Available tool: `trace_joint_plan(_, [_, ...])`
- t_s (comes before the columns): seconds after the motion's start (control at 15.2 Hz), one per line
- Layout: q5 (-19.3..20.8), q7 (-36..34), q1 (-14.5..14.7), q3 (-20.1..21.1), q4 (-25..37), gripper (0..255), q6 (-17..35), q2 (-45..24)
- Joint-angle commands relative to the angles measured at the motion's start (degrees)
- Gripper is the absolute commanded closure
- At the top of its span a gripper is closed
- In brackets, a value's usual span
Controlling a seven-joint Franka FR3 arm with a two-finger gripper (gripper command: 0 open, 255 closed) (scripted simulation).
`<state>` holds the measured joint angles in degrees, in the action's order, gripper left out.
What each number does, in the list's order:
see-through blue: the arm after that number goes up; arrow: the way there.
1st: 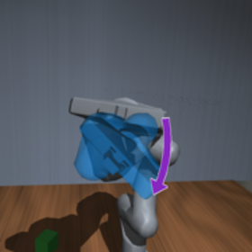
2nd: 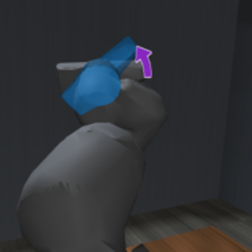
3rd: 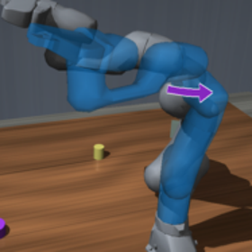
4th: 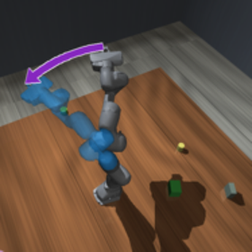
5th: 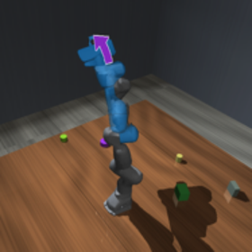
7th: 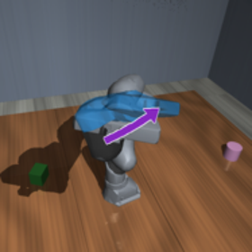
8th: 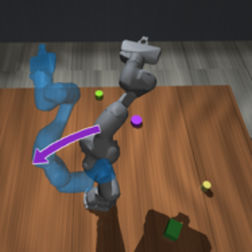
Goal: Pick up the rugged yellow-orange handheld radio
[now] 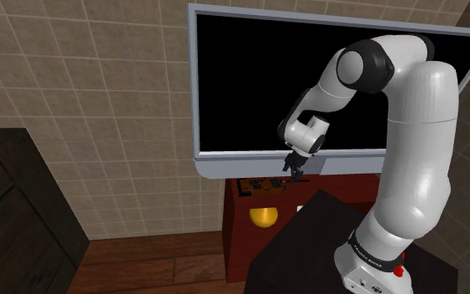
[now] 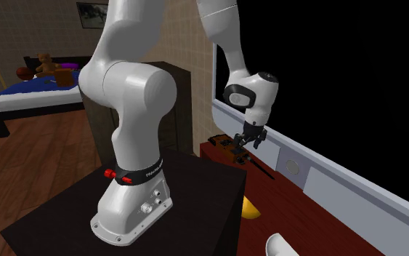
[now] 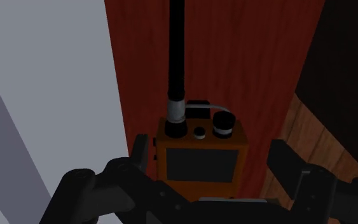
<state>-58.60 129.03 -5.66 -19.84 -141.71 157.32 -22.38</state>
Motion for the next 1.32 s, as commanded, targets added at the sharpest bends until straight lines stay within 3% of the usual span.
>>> trace_joint_plan(0.0, [-0.2, 0.8, -0.9, 1.7, 11.1, 0, 0.3, -15.6])
trace_joint_plan(0.07, [-0.3, 0.9, -0.8, 1.6, 11.1, 0, 0.2, -15.6])
trace_joint_plan(0.13, [-2.1, 3.5, -1.8, 2.1, 9.5, 255, 1.0, -15.1])
trace_joint_plan(0.2, [-3.4, 4.8, -1.7, 2.6, 7.1, 255, 2.0, -13.6])
trace_joint_plan(0.33, [0.8, 1.4, -0.6, 0.3, 7.0, 255, 0.6, -11.6])
trace_joint_plan(0.46, [0.4, 2.9, -2.0, 0.3, 8.5, 255, 0.0, -13.3])
trace_joint_plan(0.66, [1.4, 1.1, -1.0, 0.1, 8.6, 255, -0.2, -12.9])
trace_joint_plan(0.73, [-0.8, 1.2, -0.3, 1.1, 11.2, 255, -0.1, -15.7])
trace_joint_plan(1.25, [3.4, -2.9, 6.2, -6.2, 7.8, 255, -3.9, -9.8])
